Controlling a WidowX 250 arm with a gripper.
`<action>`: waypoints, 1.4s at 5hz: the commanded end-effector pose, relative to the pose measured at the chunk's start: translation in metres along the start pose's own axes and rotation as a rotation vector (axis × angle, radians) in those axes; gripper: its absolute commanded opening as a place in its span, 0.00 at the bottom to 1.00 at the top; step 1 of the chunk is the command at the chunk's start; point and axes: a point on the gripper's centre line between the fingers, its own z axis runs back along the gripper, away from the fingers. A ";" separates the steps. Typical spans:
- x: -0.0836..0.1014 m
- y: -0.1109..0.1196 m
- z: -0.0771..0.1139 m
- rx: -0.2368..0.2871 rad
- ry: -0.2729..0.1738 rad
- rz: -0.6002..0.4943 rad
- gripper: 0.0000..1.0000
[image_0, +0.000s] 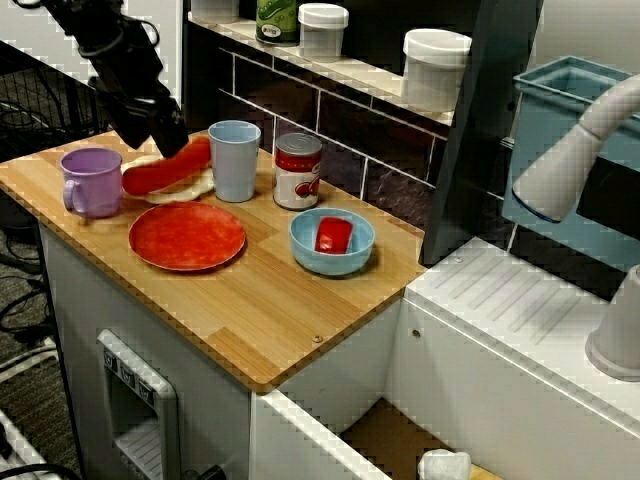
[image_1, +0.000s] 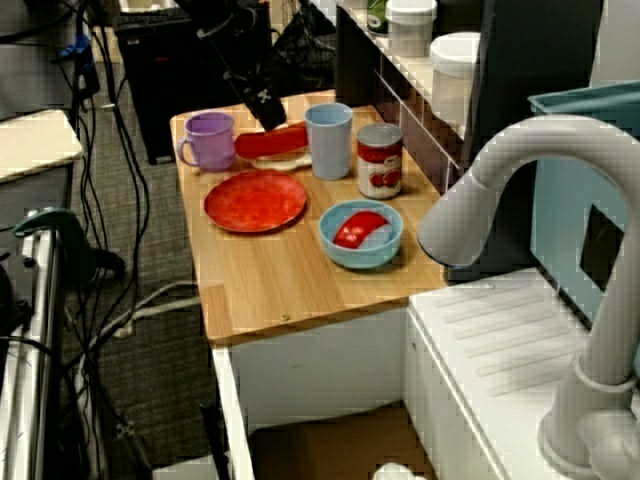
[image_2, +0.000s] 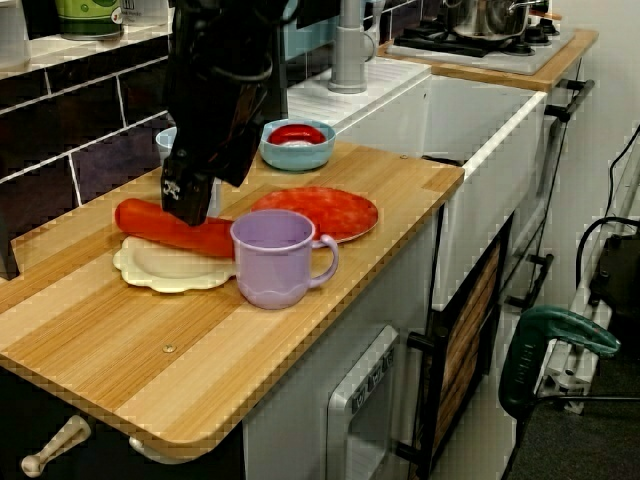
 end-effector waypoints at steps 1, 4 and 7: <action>0.012 0.004 -0.007 0.054 -0.048 0.007 1.00; 0.010 0.008 -0.023 0.098 -0.066 0.005 1.00; 0.011 0.011 -0.034 0.118 -0.057 0.022 0.00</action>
